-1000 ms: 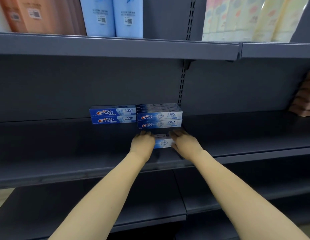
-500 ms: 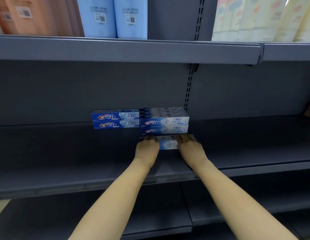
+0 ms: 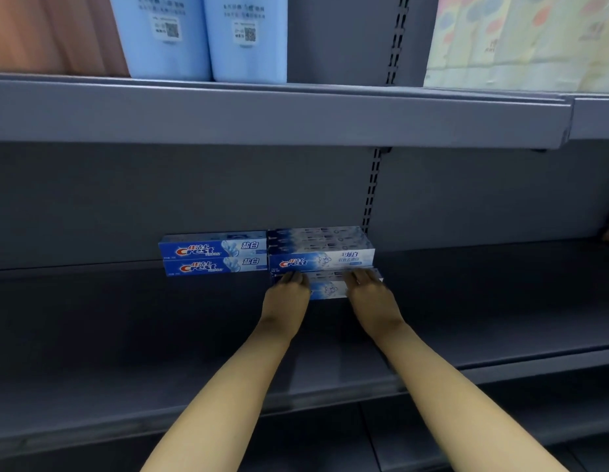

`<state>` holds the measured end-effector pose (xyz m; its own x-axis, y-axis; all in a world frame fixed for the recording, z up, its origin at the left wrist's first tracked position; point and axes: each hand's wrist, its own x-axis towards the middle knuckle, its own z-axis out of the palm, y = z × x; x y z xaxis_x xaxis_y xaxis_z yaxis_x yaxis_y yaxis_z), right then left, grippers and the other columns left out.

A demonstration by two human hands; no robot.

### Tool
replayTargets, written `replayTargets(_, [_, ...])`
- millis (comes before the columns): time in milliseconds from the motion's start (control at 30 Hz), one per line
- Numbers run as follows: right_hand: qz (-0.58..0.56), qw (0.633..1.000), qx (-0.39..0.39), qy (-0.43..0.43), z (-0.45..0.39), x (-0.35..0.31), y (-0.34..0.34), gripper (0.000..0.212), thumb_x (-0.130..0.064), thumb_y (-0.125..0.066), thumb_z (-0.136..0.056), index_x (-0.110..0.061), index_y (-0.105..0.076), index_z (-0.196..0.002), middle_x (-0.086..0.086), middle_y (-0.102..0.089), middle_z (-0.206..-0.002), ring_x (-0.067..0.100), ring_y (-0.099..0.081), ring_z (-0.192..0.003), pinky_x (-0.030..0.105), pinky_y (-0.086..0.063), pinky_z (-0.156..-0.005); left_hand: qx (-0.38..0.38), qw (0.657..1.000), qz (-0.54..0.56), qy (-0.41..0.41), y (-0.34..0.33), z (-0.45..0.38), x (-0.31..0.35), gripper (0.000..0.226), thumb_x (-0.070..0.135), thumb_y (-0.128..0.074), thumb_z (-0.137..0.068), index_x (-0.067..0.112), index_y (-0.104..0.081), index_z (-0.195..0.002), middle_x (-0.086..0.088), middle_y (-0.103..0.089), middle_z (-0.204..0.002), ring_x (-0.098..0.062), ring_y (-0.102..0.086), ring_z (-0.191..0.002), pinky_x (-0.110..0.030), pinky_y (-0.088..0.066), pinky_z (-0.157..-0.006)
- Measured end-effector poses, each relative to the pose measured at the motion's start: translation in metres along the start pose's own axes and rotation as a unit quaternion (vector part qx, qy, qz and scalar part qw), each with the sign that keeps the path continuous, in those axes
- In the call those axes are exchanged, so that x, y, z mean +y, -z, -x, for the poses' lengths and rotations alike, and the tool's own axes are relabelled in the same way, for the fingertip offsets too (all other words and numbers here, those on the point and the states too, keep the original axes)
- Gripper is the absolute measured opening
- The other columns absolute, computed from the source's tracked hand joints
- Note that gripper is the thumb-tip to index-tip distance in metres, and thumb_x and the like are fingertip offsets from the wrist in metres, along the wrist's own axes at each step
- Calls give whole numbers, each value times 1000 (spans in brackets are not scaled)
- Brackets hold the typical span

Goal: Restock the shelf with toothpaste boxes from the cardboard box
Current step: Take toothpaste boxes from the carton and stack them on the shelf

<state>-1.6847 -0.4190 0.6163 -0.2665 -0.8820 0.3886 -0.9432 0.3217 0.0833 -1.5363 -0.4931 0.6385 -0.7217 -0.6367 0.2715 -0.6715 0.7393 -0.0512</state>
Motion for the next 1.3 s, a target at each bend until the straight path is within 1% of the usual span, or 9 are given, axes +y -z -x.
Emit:
replayTargets(100, [-7, 999, 31, 6, -7, 1, -6, 54, 3, -89, -34, -1, -72, -85, 13, -68, -82, 29, -70, -73, 32, -56, -46, -2, 1000, 9, 0, -4, -6, -2, 38, 5, -46, -94, 1, -46, -132, -11, -49, -133, -22, -44, -128, -32, -47, -95])
replayTargets(200, [-14, 999, 38, 17, -8, 3, -10, 52, 3, -88, -40, -2, -72, -89, 13, -68, -85, 29, -69, -77, 31, -57, -52, -3, 1000, 4, 6, -3, -6, -4, 39, 5, -81, -65, -1, -68, -101, -12, -68, -101, -21, -66, -99, -28, -57, -68])
replayTargets(333, [-21, 999, 20, -17, -9, 1, -10, 51, 6, -86, -46, 2, -70, -94, 17, -67, -91, 34, -68, -82, 37, -57, -53, -11, 1000, 12, 16, -4, -8, 2, 38, 1, -49, -92, 0, -47, -130, -12, -50, -133, -23, -44, -128, -32, -46, -96])
replayTargets(433, [-15, 999, -15, -32, -7, -7, 0, 53, -1, -62, -82, 3, -47, -133, 20, -50, -133, 37, -45, -127, 46, -36, -107, -5, 1000, -14, 26, -2, -2, 6, 49, 11, -47, -96, 1, -31, -142, -13, -37, -145, -25, -29, -138, -35, -28, -112])
replayTargets(500, [-9, 998, -17, -61, 0, -12, 7, 59, -10, -52, -91, -2, -31, -145, 14, -35, -147, 30, -28, -140, 41, -14, -118, -17, 999, -5, 35, 1, 10, 11, 60, 26, -42, -100, 4, -16, -149, -13, -22, -154, -26, -15, -144, -36, -12, -118])
replayTargets(700, [-34, 993, 107, -37, 51, -24, 27, 45, -12, -82, -57, -1, -71, -100, 14, -71, -98, 31, -69, -92, 43, -55, -84, -4, 999, 8, 31, 7, 57, 37, 58, 36, -32, -101, 5, -19, -149, -10, -21, -155, -23, -14, -145, -34, -7, -118])
replayTargets(933, [-27, 988, 149, 26, 149, -29, 37, 39, -16, -69, -71, -9, -66, -109, 6, -66, -107, 24, -63, -99, 32, -39, -87, 74, 997, 28, 26, 1, 133, 73, 47, 25, -66, -81, -1, -62, -120, -18, -63, -122, -31, -57, -119, -45, -43, -101])
replayTargets(1067, [-18, 991, 123, 45, 208, -34, 29, 40, -18, -69, -74, -10, -65, -113, 6, -65, -112, 22, -62, -104, 31, -36, -90, 119, 992, 10, -35, -19, 182, 90, 50, 27, -37, -89, -2, -61, -122, -17, -59, -128, -30, -55, -122, -46, -42, -103])
replayTargets(1300, [-25, 999, -12, 35, 299, -53, -16, 41, -23, -76, -67, -12, -67, -106, 3, -66, -104, 21, -64, -95, 32, -51, -79, -73, 997, -10, -12, -85, 280, 120, 53, 28, -42, -98, 2, -36, -144, -14, -34, -150, -28, -29, -141, -41, -16, -117])
